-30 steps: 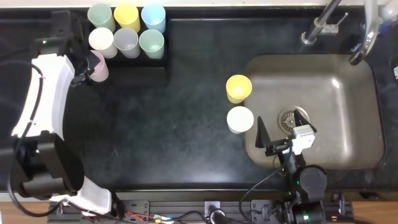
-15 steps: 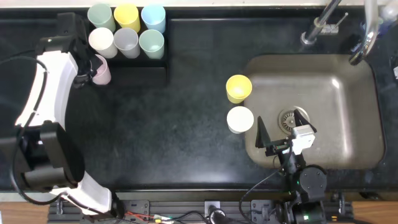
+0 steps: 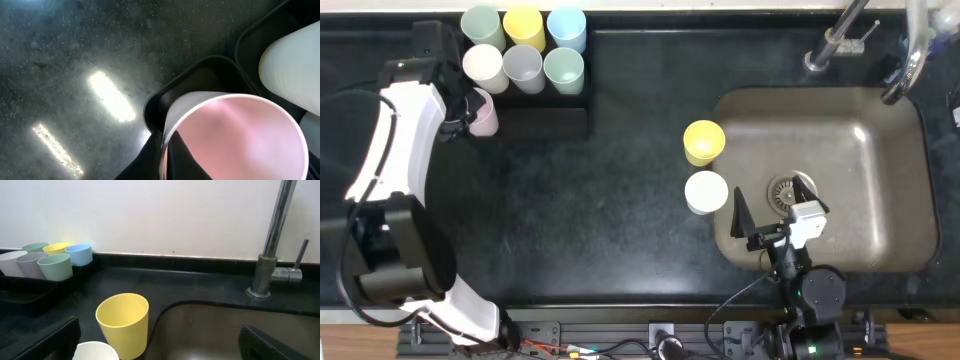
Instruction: Store Cups
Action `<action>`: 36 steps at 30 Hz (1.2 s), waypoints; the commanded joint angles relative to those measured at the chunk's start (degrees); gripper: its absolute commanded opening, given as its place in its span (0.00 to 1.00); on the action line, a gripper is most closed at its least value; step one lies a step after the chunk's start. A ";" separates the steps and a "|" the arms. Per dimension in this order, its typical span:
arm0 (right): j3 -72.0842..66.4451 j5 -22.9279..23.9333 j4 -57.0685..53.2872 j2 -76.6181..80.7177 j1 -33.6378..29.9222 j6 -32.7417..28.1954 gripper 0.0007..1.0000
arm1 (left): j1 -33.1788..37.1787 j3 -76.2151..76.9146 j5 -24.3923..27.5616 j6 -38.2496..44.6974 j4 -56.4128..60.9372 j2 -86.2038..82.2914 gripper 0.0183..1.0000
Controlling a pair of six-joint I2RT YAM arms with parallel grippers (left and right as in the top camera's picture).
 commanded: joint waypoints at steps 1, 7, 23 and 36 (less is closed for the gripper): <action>-0.76 0.02 0.28 -0.42 0.33 0.00 1.00 | 0.04 -0.33 -0.70 1.07 0.20 0.72 0.09; -0.76 0.00 0.28 -0.42 0.33 -0.02 1.00 | 0.04 -0.33 -0.68 1.07 0.31 0.72 0.10; -0.76 0.00 0.28 -0.42 0.31 0.00 1.00 | 0.00 -0.33 -0.17 1.05 0.48 -2.14 0.34; -0.76 0.00 0.28 -0.42 0.33 0.00 1.00 | -6.29 -0.28 1.29 1.07 2.49 -15.96 0.66</action>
